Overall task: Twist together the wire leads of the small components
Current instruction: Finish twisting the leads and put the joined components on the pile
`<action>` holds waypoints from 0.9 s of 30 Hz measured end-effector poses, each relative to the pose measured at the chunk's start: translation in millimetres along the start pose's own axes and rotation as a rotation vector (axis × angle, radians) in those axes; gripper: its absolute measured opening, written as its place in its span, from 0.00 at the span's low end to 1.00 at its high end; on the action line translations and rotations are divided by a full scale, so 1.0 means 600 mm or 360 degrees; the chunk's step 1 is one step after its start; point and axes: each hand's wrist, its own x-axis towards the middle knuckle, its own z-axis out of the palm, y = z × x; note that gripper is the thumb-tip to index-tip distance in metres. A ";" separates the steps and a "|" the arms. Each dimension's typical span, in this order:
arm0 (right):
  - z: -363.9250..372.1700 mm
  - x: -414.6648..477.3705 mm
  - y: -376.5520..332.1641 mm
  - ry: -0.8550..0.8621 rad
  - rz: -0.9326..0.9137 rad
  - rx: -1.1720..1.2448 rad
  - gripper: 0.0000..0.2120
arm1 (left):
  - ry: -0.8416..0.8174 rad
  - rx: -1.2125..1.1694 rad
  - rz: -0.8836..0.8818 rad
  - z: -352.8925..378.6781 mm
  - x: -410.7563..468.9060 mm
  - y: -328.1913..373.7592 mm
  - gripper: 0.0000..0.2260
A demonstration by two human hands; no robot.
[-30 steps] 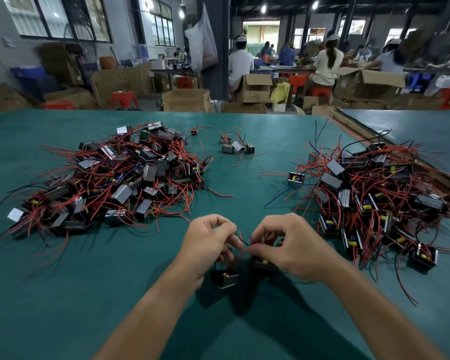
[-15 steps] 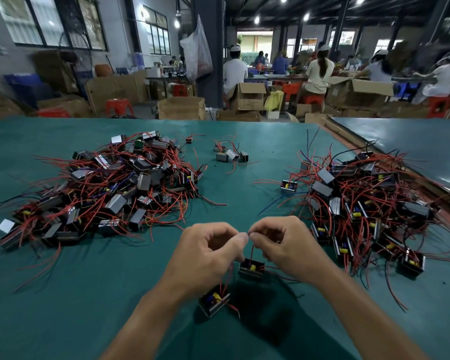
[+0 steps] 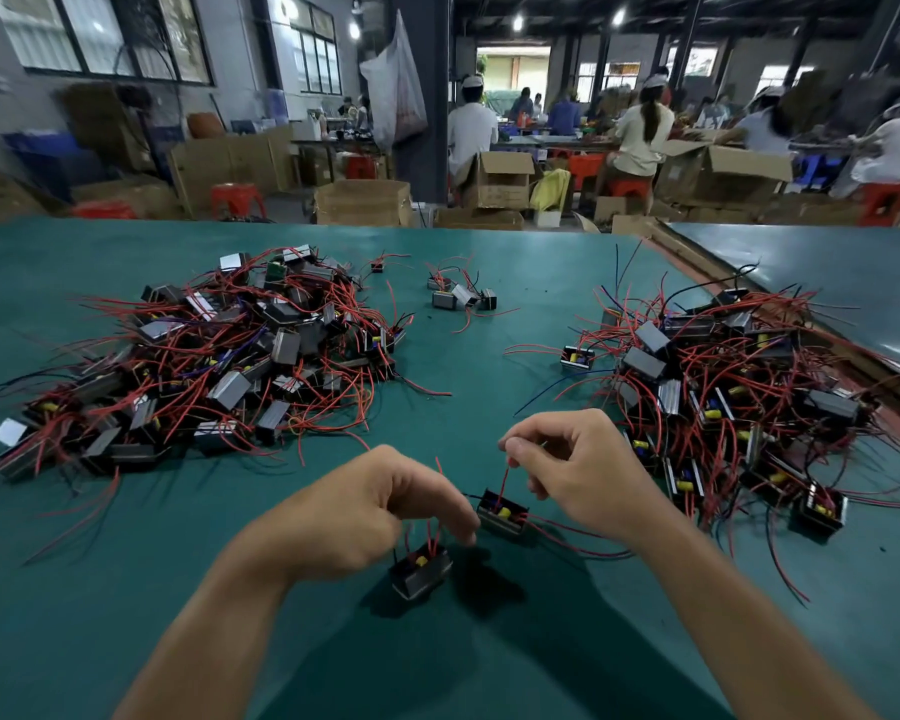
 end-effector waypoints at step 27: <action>0.016 -0.017 -0.022 -0.0417 -0.0154 0.0175 0.04 | 0.0544 -0.0109 -0.0110 0.076 0.054 -0.024 0.08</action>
